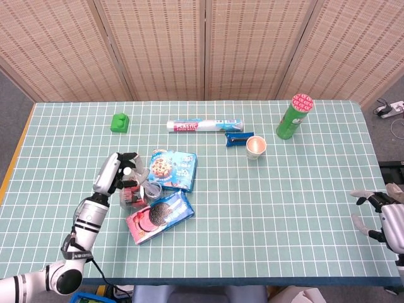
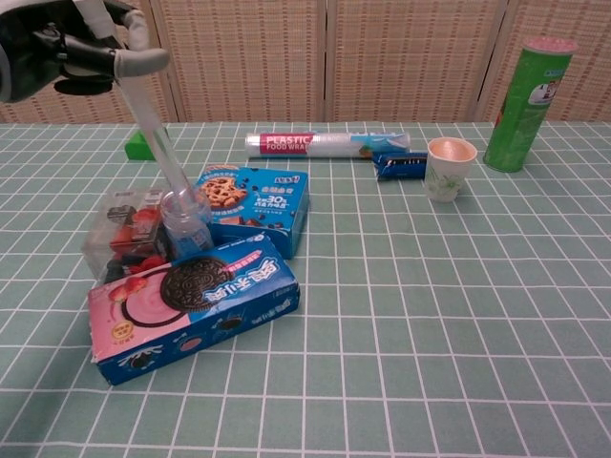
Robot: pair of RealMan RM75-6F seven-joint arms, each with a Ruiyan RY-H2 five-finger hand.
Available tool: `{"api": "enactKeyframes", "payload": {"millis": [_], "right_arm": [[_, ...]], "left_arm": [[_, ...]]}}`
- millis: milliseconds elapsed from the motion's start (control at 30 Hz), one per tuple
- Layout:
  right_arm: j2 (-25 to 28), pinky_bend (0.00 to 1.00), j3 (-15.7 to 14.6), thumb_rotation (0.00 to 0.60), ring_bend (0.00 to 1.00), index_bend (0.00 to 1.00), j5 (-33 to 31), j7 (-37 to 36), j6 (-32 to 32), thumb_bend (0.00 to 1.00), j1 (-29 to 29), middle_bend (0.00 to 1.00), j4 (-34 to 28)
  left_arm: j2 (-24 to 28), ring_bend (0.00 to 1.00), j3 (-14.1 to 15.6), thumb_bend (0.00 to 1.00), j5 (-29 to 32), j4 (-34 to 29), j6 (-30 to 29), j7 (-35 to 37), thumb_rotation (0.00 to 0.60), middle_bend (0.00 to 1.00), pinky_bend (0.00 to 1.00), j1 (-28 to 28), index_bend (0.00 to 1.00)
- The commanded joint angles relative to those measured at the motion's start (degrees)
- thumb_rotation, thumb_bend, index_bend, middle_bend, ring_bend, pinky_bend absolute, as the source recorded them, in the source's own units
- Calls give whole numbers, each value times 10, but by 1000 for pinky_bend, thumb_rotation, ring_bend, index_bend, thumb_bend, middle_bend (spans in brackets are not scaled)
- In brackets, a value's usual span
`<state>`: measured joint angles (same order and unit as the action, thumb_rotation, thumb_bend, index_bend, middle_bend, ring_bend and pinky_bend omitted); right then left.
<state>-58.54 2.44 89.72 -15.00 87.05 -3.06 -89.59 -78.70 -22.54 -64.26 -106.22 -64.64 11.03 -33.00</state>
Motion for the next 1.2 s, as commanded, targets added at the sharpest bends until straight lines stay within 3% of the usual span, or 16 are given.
{"api": "enactKeyframes", "payload": {"millis": [33,267,433,533,667,833,967,1067,1200], "right_arm": [[-1,513,-1,600,358,333,1,2,-1,284,0,458,-1],[-2,513,-2,600,359,332,1,8,-4,284,-2,458,-2],[-3,513,-2,600,359,333,1,13,-3,284,-2,458,-3],[-5,513,-2,600,358,333,-1,16,-5,284,-2,458,-4],[-6,513,-2,600,358,333,-2,21,-8,284,-3,458,-5],[-6,513,-2,600,358,333,-3,23,-9,284,-4,458,-7],[-6,513,-2,600,358,332,-5,25,-12,283,-4,458,-7],[-6,513,-2,600,358,332,-5,26,-13,284,-4,458,-7],[-6,513,-2,600,359,332,-6,27,-13,284,-5,458,-7]], "left_arm": [[21,1000,-9,357,9,-28,-16,-16,600,1000,1000,7,864],[49,1000,4,358,-3,-42,-61,-105,600,1000,1000,16,863],[46,1000,34,358,-43,-3,-122,-229,600,1000,1000,23,864],[35,1000,43,358,-61,20,-153,-266,600,1000,1000,28,864],[39,1000,33,357,-31,-1,-142,-198,600,1000,1000,41,863],[87,1000,-1,357,25,-58,-71,-19,600,1000,1000,62,864],[119,1000,-6,358,23,-65,-42,38,600,1000,1000,71,864],[115,1000,5,358,7,-44,-60,-5,600,1000,1000,69,864],[70,1000,38,357,-42,22,-132,-177,600,1000,1000,55,864]]}}
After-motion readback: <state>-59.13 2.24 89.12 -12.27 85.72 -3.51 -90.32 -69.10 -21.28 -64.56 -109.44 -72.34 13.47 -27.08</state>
